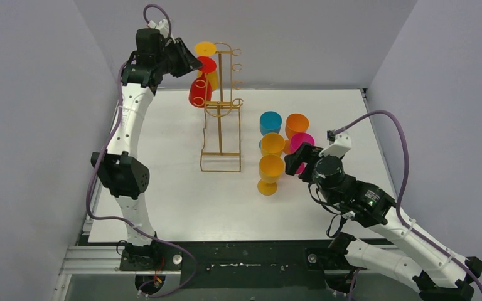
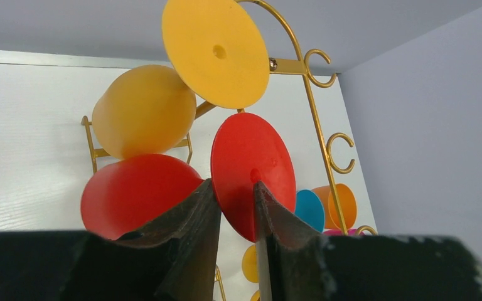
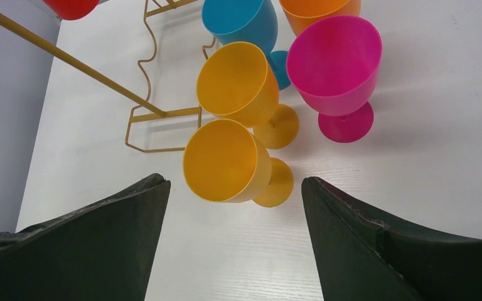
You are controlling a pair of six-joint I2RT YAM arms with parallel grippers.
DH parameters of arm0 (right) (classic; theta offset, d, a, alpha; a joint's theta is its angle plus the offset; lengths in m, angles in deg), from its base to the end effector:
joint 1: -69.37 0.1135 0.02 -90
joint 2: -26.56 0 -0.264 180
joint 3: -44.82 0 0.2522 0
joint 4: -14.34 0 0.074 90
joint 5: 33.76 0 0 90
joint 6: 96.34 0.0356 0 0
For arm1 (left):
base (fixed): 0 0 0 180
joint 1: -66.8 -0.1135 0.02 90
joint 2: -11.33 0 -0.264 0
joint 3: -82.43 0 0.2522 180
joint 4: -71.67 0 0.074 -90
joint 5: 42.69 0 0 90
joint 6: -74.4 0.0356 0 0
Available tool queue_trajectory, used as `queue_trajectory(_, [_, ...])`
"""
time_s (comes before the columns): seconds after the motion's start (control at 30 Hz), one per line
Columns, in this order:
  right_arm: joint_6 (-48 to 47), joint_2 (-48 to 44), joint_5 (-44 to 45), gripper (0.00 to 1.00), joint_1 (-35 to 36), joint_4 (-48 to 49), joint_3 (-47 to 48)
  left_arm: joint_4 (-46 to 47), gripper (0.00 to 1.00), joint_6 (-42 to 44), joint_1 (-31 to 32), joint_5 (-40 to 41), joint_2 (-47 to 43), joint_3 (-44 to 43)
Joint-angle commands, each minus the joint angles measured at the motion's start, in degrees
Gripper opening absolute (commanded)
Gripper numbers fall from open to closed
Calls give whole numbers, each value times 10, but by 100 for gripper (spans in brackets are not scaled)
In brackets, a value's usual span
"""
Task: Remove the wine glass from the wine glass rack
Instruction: Pick up the wine glass from the wine rack.
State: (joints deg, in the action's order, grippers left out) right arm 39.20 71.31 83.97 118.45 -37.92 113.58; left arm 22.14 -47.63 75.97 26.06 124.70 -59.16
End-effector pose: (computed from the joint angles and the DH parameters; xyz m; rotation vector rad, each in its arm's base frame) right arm 0.1146 0.1069 0.3520 0.2361 2.0332 0.5510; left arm 0.4390 -0.0839 0.4361 -0.1445 2.0037 -0.8290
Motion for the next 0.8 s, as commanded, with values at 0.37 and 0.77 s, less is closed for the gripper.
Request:
queue_trajectory(0.37, [13,3,3,79,-4,5,31,104,16,15,-3,20,-87,70])
queue_trajectory(0.77, [15,-7,14,79,-4,-1,26,153,3,-8,-5,-5,-101,118])
